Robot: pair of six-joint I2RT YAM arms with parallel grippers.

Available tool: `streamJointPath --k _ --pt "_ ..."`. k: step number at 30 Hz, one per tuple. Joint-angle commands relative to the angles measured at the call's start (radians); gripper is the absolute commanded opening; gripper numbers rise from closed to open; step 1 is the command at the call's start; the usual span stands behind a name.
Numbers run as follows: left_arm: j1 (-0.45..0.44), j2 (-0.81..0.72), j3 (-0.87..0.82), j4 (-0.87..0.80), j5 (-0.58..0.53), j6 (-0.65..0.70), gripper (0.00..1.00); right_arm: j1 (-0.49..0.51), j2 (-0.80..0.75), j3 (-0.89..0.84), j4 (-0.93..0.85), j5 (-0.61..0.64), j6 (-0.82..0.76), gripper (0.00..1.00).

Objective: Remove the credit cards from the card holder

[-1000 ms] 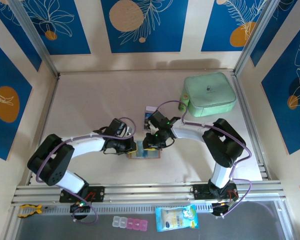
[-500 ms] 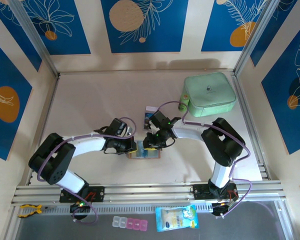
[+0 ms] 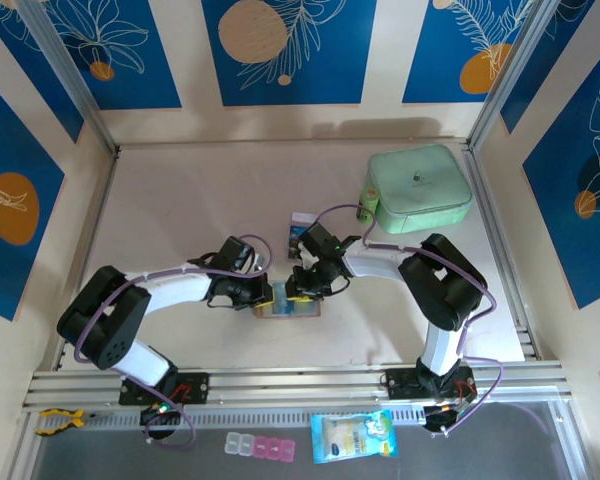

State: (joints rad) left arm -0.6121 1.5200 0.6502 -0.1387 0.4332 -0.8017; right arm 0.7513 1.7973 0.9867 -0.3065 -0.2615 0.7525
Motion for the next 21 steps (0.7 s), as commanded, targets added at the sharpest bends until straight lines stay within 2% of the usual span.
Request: streamJointPath --k 1,16,21 --pt "-0.007 0.010 0.017 -0.046 -0.018 0.019 0.01 -0.006 0.004 -0.011 -0.030 0.013 0.011 0.27" --pt "-0.008 0.008 0.025 -0.065 -0.027 0.027 0.01 -0.009 0.007 -0.008 0.020 -0.060 0.023 0.27" --pt "-0.007 0.009 0.026 -0.067 -0.029 0.029 0.01 -0.010 0.001 -0.004 0.005 -0.041 0.017 0.27"
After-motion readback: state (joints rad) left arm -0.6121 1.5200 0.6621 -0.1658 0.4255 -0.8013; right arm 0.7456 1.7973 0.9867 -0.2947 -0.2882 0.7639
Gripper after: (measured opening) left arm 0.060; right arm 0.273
